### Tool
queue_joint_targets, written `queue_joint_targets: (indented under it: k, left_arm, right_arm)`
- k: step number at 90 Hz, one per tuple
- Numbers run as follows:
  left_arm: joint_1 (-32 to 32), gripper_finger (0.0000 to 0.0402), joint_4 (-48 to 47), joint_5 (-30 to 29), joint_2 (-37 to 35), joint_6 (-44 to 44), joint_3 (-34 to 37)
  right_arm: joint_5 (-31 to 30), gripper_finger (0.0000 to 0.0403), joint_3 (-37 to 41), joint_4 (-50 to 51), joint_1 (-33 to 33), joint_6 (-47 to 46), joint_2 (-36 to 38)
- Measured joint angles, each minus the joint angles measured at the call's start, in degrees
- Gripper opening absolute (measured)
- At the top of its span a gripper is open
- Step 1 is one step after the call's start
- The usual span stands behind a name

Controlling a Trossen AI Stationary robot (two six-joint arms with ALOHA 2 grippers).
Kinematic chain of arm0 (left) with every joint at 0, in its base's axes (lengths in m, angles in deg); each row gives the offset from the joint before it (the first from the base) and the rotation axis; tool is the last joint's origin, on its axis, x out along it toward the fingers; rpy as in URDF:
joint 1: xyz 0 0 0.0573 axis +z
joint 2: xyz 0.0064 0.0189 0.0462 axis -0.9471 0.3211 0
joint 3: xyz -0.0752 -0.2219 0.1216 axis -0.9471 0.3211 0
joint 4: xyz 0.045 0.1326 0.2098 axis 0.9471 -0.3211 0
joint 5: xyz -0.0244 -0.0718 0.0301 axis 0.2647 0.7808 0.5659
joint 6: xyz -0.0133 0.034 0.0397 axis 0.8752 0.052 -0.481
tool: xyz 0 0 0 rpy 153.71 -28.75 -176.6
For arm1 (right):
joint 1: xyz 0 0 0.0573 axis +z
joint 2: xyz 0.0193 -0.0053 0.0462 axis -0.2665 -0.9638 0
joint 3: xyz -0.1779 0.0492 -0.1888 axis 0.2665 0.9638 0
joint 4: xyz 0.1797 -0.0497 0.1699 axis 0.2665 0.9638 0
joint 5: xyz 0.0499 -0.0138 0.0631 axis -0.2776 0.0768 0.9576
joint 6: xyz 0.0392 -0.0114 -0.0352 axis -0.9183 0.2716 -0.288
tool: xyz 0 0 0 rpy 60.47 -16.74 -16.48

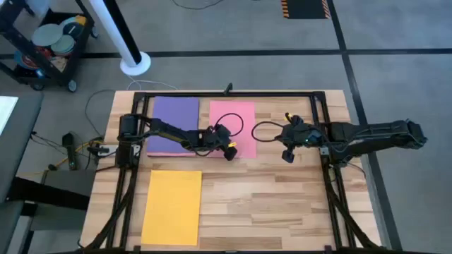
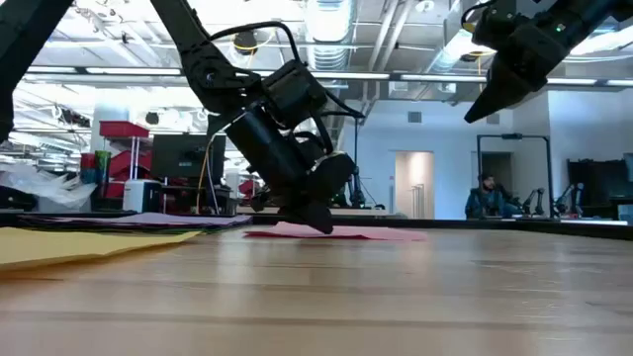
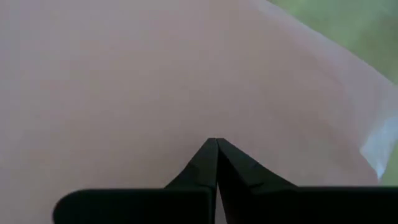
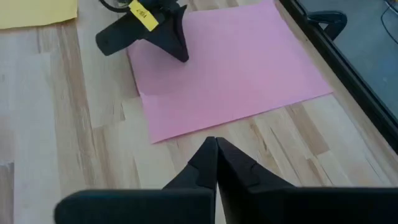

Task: Organize paper
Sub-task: Put the pink paper to the top center of the table, then put the purple paper to the top right on the table

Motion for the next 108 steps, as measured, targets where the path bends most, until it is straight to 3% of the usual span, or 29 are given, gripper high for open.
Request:
queue_joint_targets:
  k: [21,36,49,72,93,108]
  left_arm:
    - [-0.3,0.0000,-4.1,0.8,-9.3,-7.7,0.0]
    - [-3.7,0.0000,-18.6,3.2,-18.1,-13.5,-0.1]
    - [-9.6,0.0000,-28.4,-2.0,-24.3,-12.1,4.2]
    - [-16.5,0.0000,-28.7,-5.2,-34.4,-3.6,17.5]
    - [-17.4,0.0000,-28.8,-6.3,-41.3,1.6,26.7]
    - [-17.2,0.0001,-28.5,-7.8,-42.2,-0.8,29.4]
  right_arm:
    - [0.0,0.0000,0.0,0.0,0.0,0.0,0.0]
    - [0.0,0.0000,0.0,1.0,0.0,0.0,0.0]
    - [0.0,0.0000,0.0,2.1,0.0,-0.4,0.0]
    - [0.0,0.0000,0.0,2.4,0.0,-0.4,0.0]
    - [0.0,0.0000,0.0,2.4,0.0,-0.5,0.0]
    - [0.0,0.0000,0.0,2.2,0.0,-0.4,0.0]
